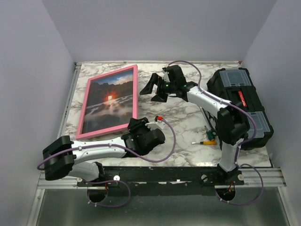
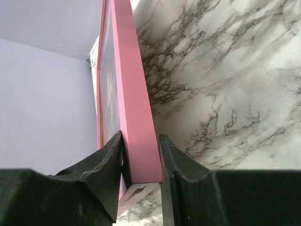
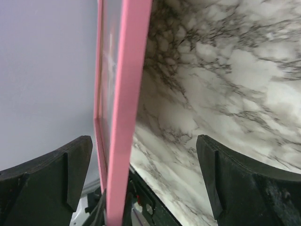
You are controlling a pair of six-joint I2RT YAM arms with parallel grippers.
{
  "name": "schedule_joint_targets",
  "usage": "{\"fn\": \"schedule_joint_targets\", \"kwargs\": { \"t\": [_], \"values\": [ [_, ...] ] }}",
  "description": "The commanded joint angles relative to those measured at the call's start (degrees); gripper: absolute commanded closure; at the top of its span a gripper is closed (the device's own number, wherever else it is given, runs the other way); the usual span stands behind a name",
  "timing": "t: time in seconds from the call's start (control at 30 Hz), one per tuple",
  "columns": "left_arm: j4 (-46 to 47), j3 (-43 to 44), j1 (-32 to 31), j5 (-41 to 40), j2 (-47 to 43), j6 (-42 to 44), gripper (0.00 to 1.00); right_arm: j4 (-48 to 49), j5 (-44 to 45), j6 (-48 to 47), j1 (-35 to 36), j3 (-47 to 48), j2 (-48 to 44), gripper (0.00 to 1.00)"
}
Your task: Take the photo out of the frame
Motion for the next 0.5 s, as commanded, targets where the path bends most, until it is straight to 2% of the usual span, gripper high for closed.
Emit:
{"fn": "schedule_joint_targets", "kwargs": {
  "t": [0.0, 0.2, 0.33, 0.47],
  "values": [
    [-1.8, 1.7, 0.1, 3.6, -3.9, -7.5, 0.91, 20.1, -12.5, 6.8, 1.3, -4.4, 4.8, 0.0],
    [-4.0, 1.8, -0.1, 4.1, -5.4, -9.6, 0.92, 35.9, -19.1, 15.9, 2.0, -3.8, 12.4, 0.0],
    [-5.1, 1.7, -0.2, 4.3, -5.8, -10.7, 0.92, 36.7, -19.2, 16.5, 3.2, -1.5, 14.6, 0.01],
    [-5.0, 1.9, -0.4, 5.2, -6.6, -11.1, 0.91, 39.4, -19.1, 19.3, 3.9, -0.6, 16.9, 0.11]
  ]
}}
